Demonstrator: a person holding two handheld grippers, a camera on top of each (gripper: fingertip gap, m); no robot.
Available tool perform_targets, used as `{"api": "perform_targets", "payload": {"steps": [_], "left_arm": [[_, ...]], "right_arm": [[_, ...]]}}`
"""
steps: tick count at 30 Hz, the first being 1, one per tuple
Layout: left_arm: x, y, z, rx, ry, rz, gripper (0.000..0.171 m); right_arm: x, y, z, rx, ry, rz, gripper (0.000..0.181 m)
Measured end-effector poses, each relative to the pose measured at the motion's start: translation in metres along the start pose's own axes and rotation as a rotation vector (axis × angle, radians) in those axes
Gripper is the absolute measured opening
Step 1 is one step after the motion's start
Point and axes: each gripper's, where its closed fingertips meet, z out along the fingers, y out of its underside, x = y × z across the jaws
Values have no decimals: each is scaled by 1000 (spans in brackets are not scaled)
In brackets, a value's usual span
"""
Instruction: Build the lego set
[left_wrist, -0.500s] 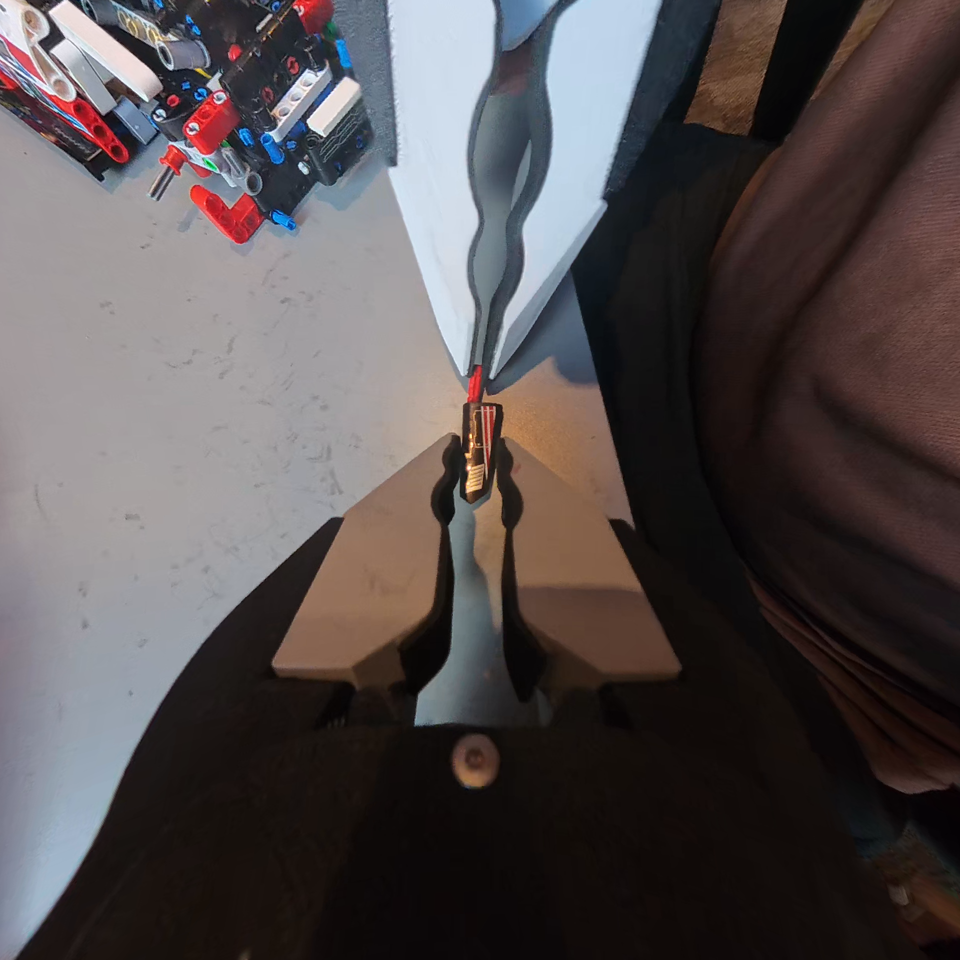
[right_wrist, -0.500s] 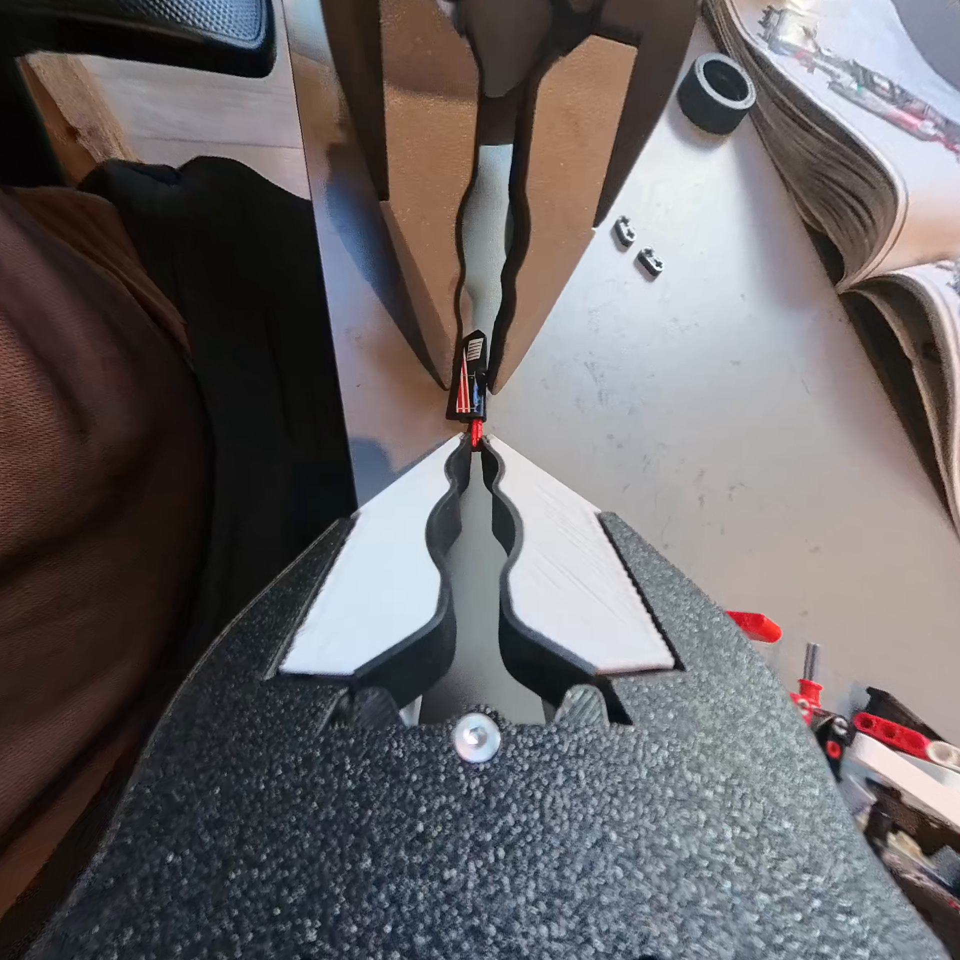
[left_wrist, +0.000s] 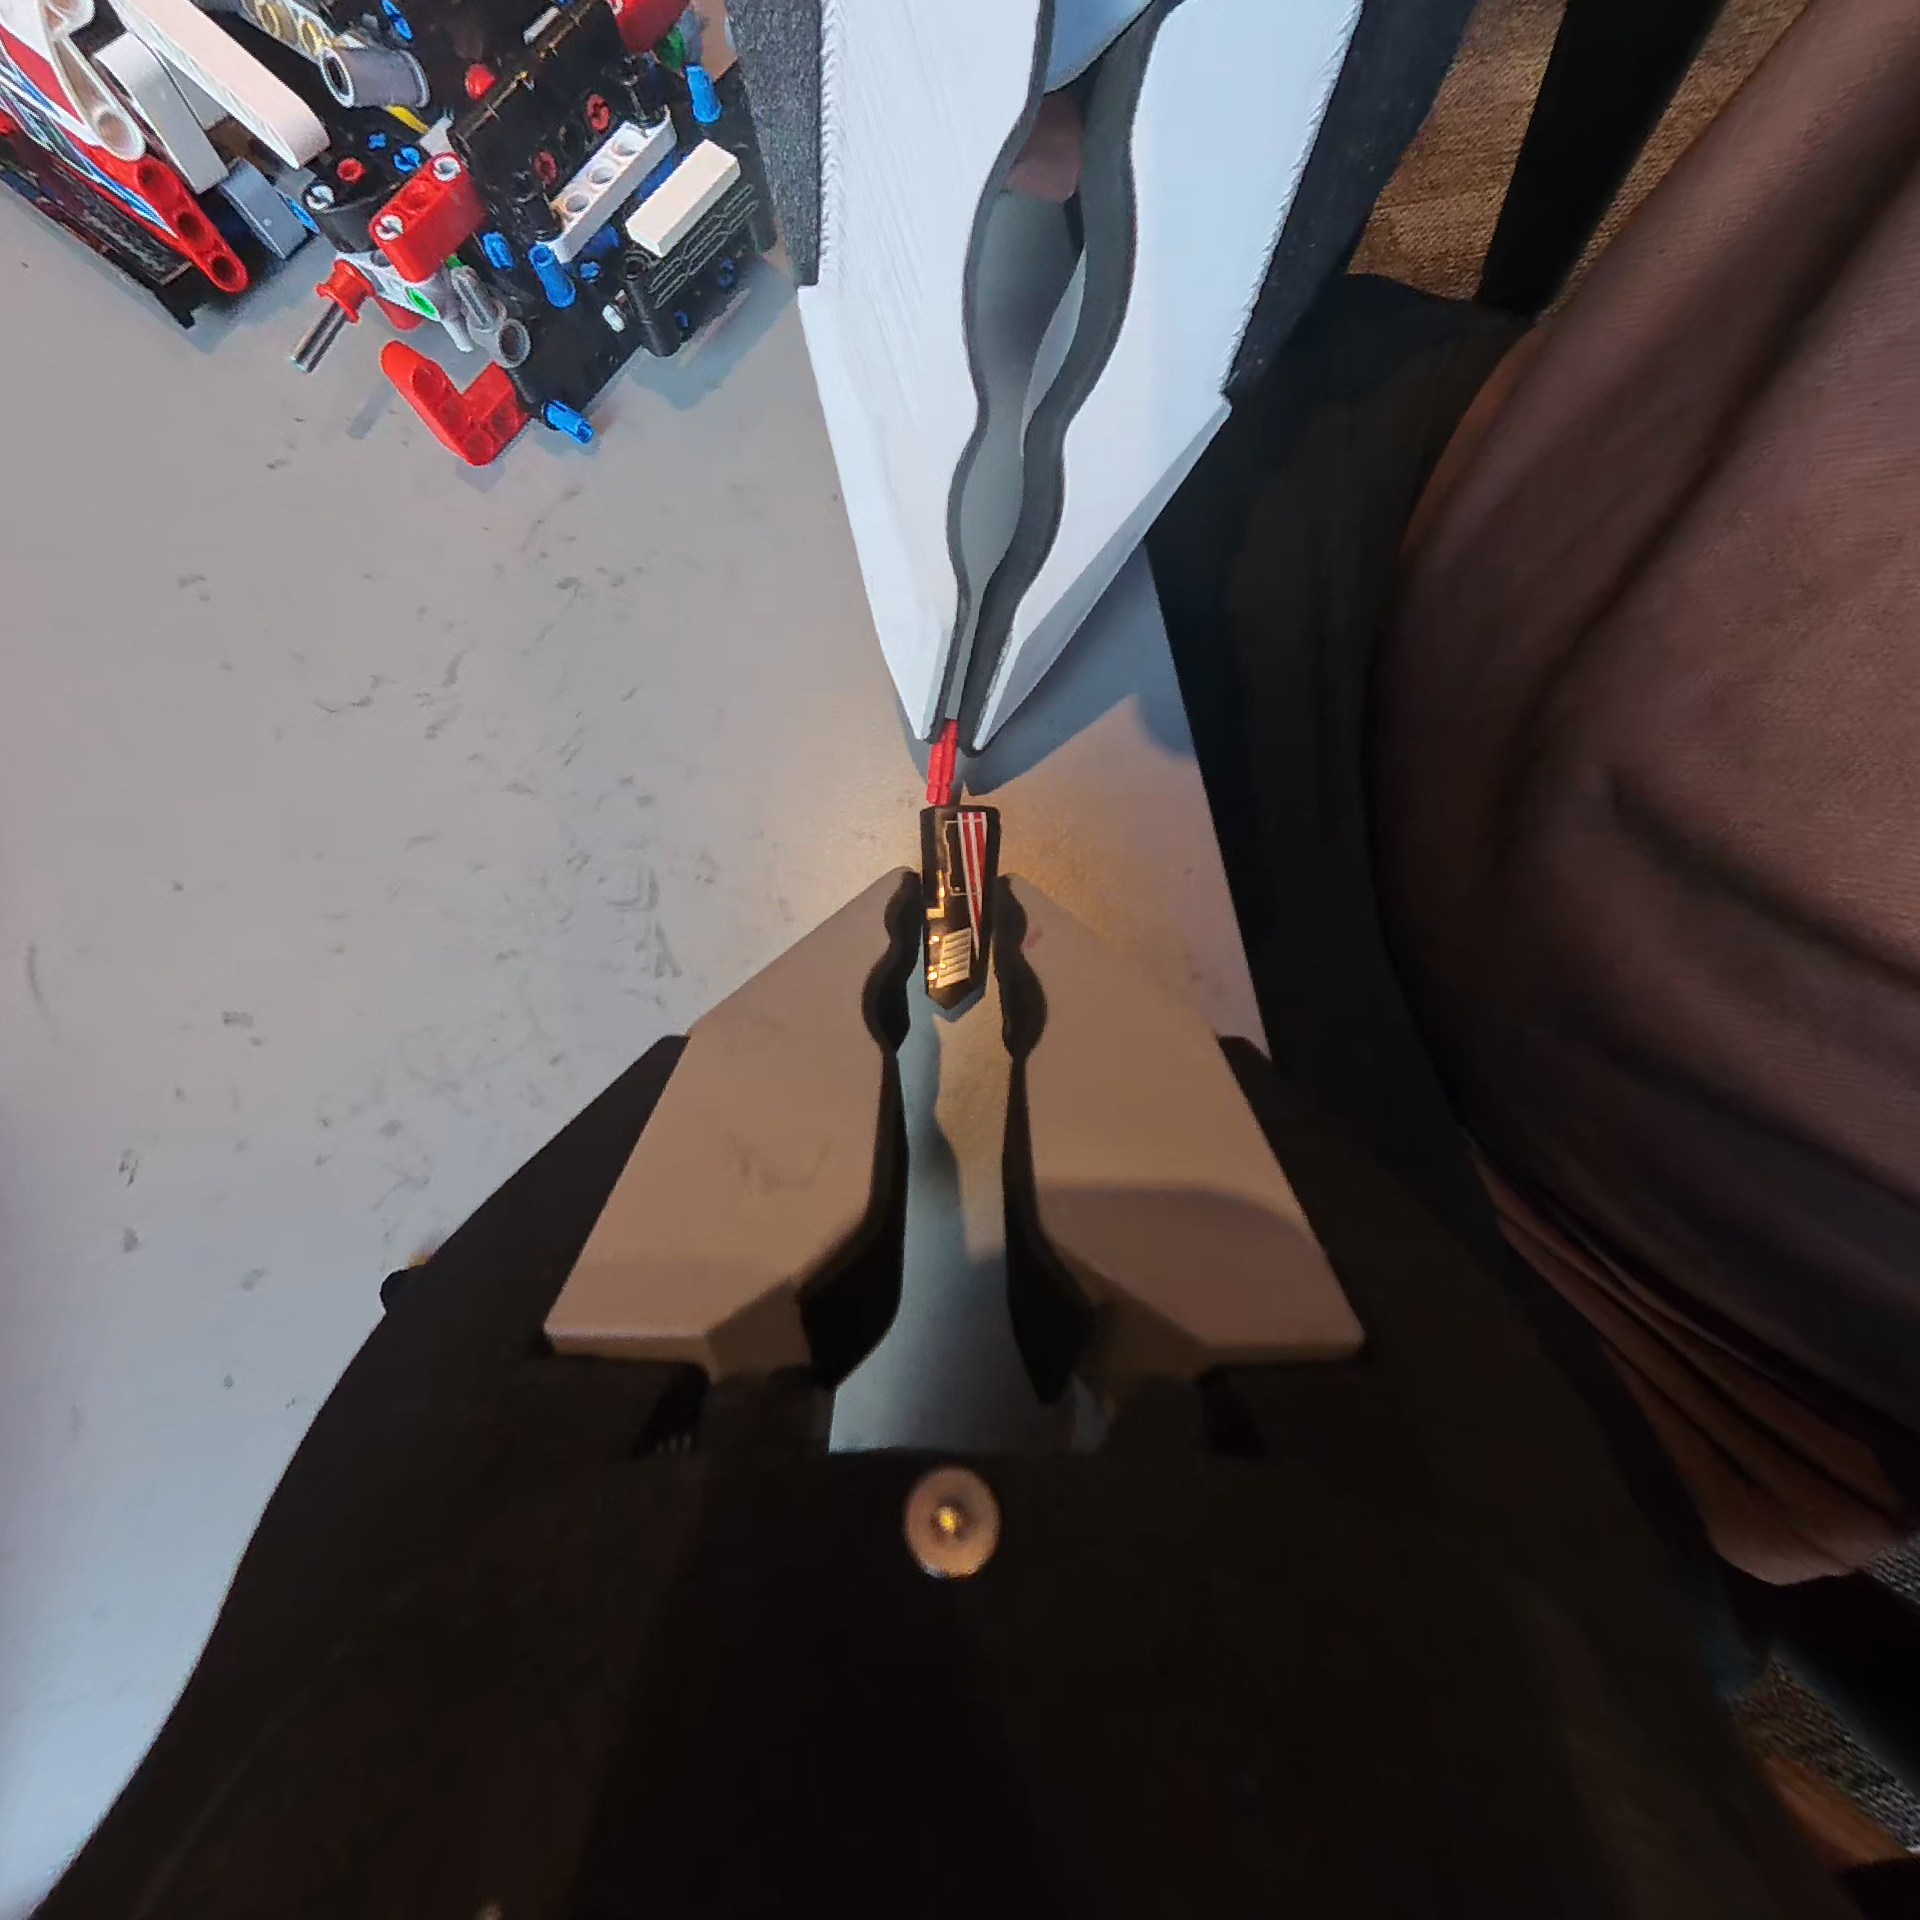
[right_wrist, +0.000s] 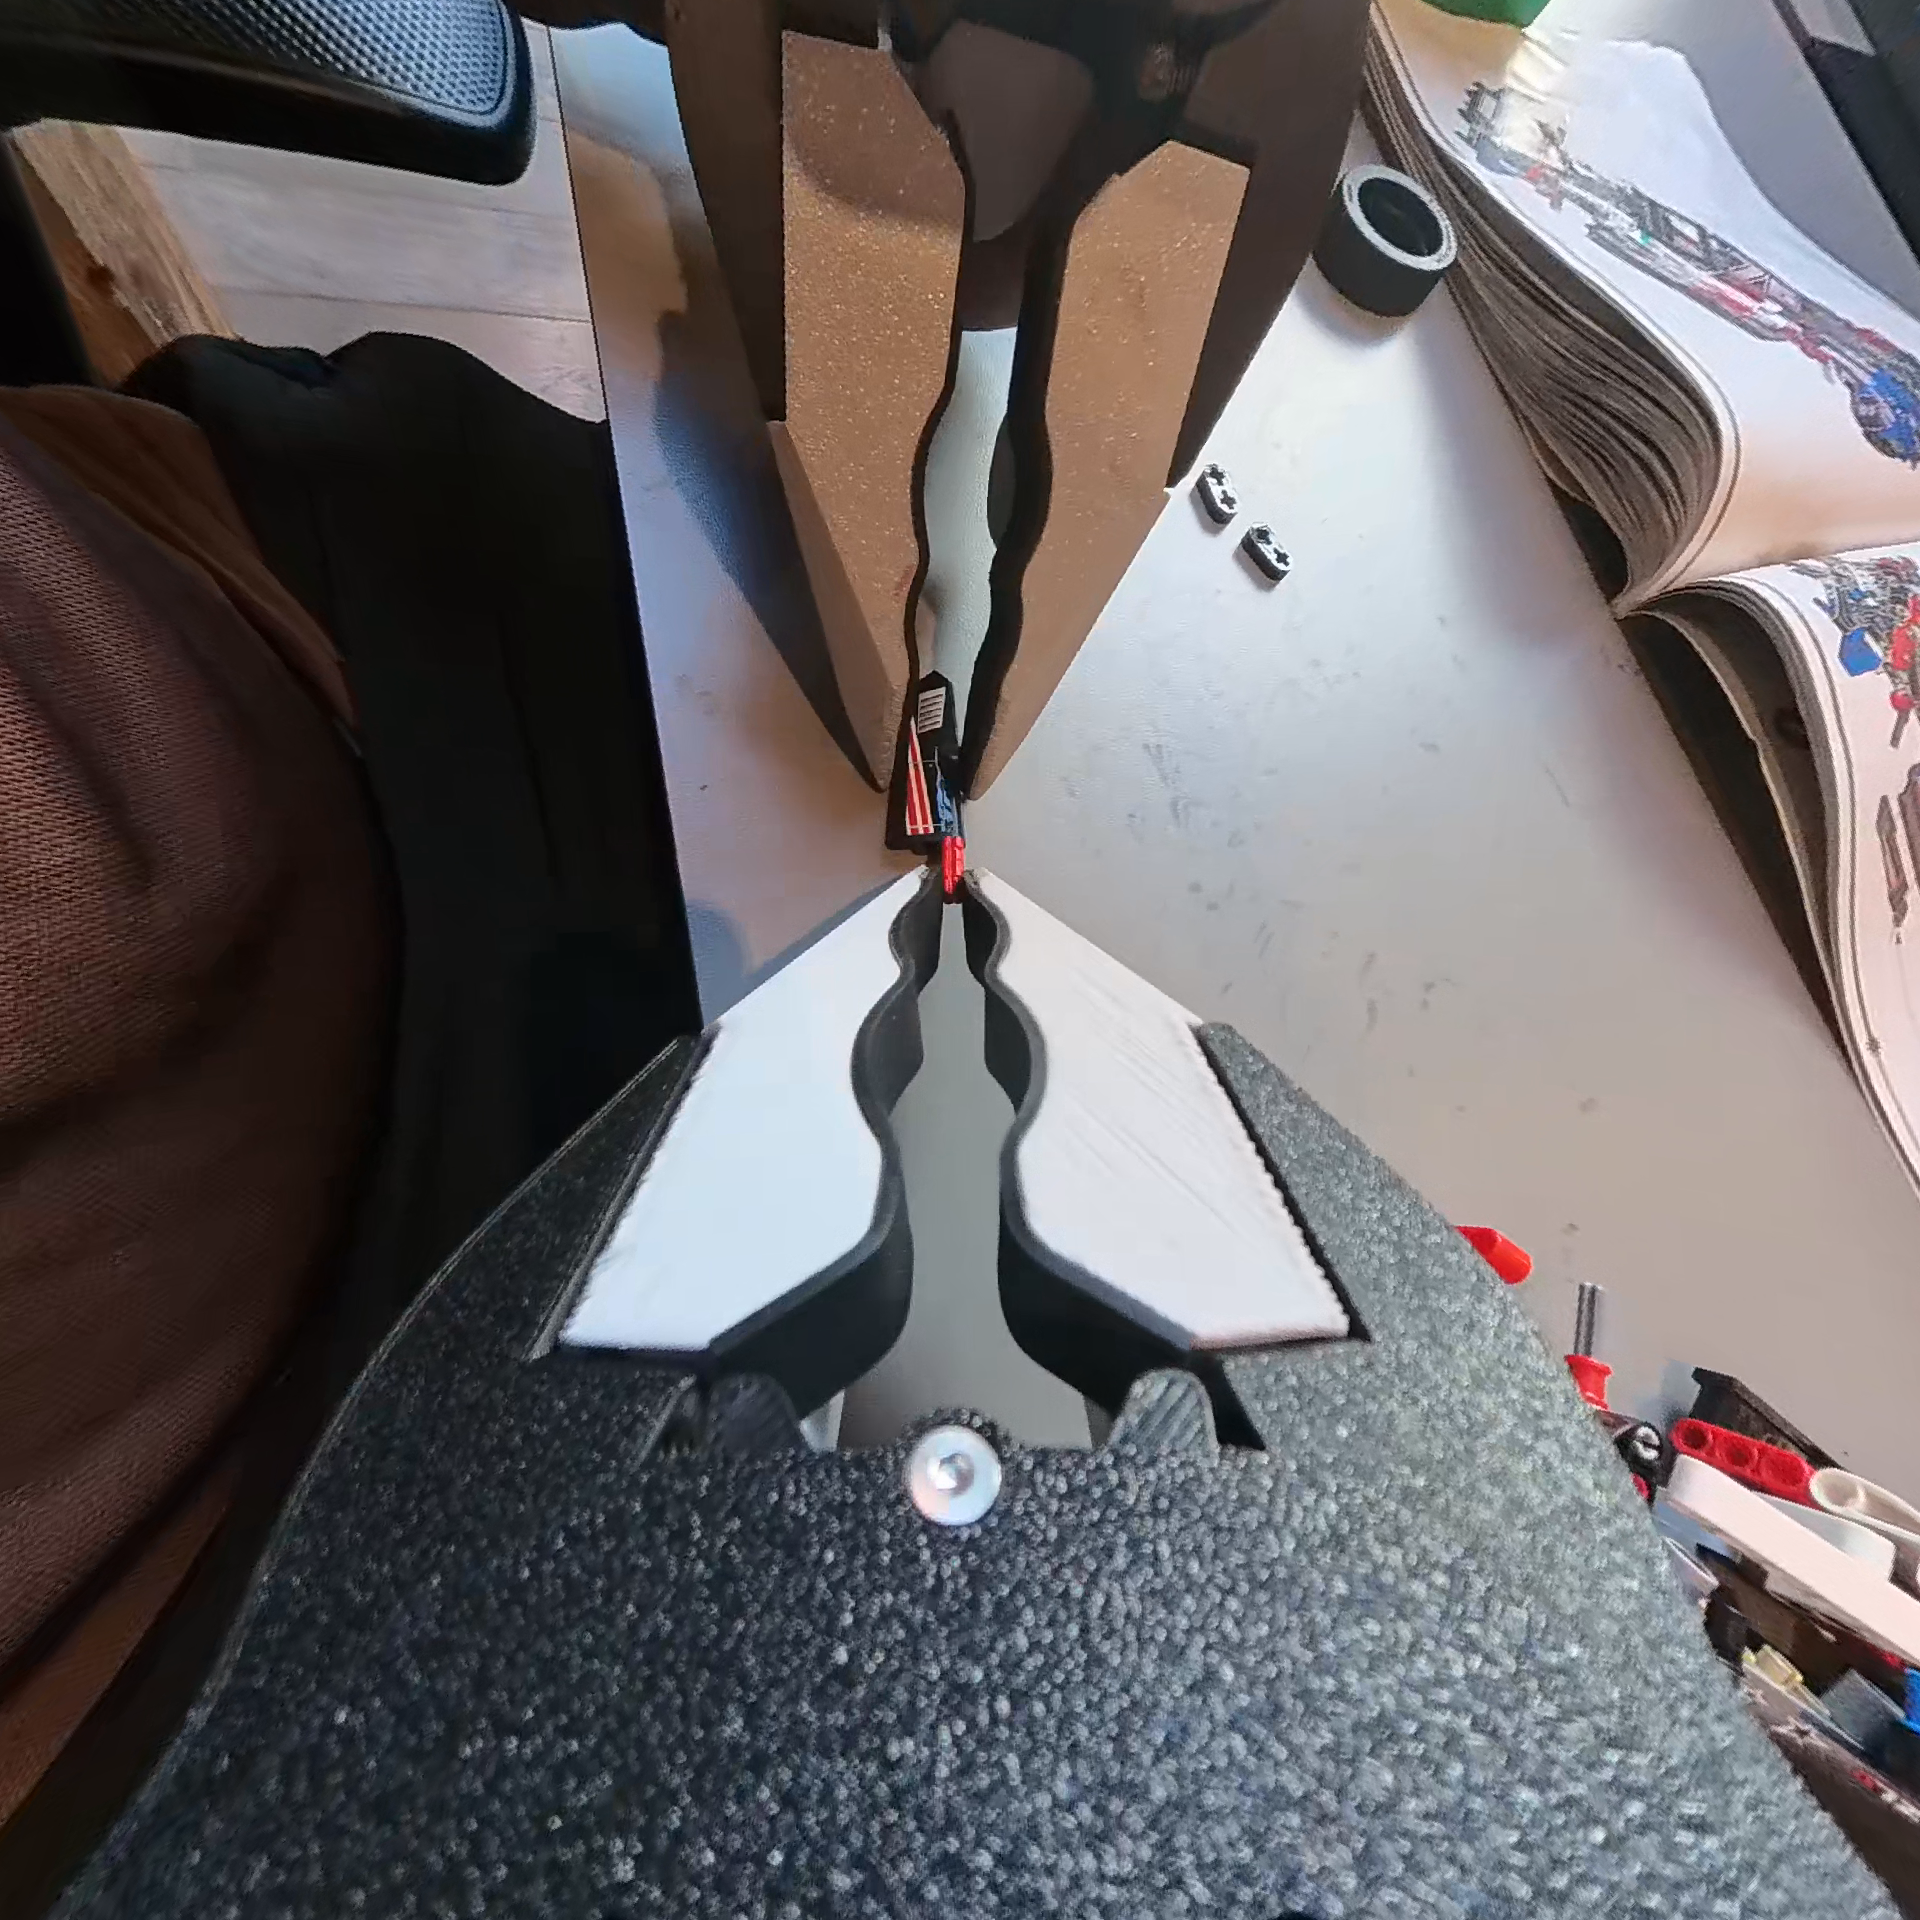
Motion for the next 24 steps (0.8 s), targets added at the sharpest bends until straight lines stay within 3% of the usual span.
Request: {"api": "perform_targets", "payload": {"steps": [15,24], "left_arm": [[0,0,0,5,5,-9,10],[0,0,-1,-15,-51,30,10]], "right_arm": [[-1,4,4,-31,-22,27,4],[0,6,4,-28,-157,318,4]]}}
